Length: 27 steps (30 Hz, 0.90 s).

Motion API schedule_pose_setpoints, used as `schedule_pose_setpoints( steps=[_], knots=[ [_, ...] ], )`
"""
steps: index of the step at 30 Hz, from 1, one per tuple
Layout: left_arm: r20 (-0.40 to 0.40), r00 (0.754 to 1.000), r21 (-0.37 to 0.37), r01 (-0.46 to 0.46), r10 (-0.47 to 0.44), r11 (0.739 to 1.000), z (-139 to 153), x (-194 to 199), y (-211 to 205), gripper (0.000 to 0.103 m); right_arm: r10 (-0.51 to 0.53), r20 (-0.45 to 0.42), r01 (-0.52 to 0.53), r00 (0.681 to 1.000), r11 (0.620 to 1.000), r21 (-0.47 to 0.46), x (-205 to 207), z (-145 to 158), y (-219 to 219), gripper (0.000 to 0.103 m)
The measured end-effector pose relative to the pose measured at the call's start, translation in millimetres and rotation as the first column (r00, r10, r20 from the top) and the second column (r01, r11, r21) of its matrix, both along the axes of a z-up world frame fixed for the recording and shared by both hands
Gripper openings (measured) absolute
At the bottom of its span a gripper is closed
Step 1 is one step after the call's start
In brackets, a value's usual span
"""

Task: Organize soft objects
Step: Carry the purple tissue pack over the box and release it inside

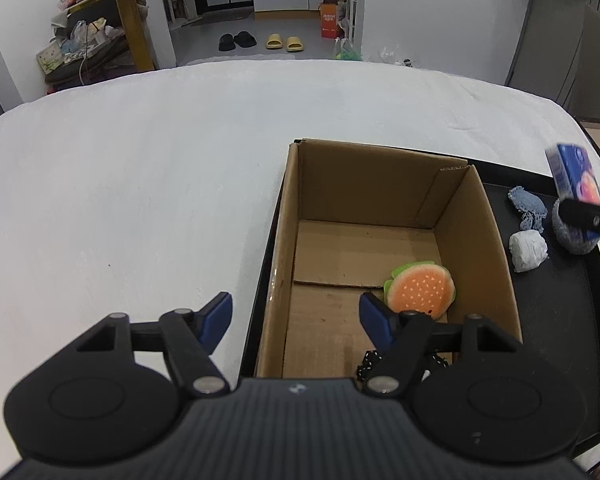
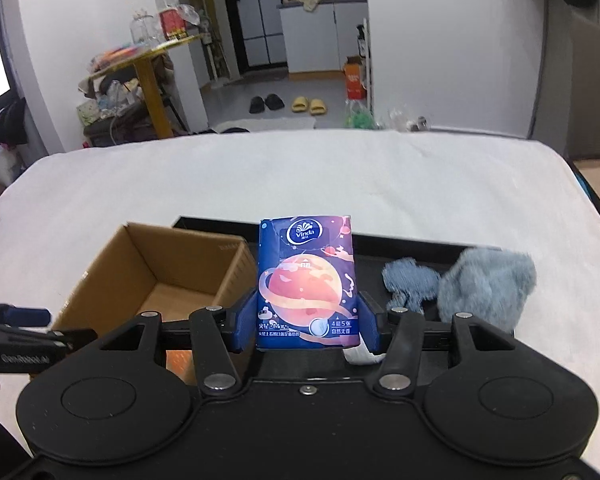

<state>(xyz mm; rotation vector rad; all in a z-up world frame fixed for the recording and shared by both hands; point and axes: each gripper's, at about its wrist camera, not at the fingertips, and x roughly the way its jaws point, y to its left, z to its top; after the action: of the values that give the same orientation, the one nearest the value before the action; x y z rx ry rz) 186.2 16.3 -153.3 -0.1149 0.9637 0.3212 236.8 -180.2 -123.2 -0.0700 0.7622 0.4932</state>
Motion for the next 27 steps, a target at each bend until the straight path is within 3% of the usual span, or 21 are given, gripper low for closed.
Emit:
schedule_pose_setpoints(
  steps=[3, 11, 22, 27],
  knots=[
    [0.013, 1.000, -0.007, -0.005, 0.005, 1.000, 0, -1, 2, 0.068, 0.020, 0.014, -0.020, 1.000, 1.000, 0.011, 2, 8, 6, 0.050],
    [0.036, 0.999, -0.062, -0.003, 0.005, 0.998, -2, -4, 12, 0.049, 0.077, 0.027, -0.077, 0.997, 0.997, 0.021, 4, 15, 28, 0.050],
    [0.070, 0.997, -0.110, -0.035, 0.043, 0.993, -6, -8, 27, 0.009, 0.153, -0.029, -0.152, 0.988, 0.988, 0.040, -4, 11, 67, 0.051],
    [0.089, 0.994, -0.147, -0.044, 0.057, 0.988, -7, -8, 36, 0.009, 0.180, -0.061, -0.179, 0.982, 0.984, 0.029, -7, 5, 84, 0.051]
  ],
)
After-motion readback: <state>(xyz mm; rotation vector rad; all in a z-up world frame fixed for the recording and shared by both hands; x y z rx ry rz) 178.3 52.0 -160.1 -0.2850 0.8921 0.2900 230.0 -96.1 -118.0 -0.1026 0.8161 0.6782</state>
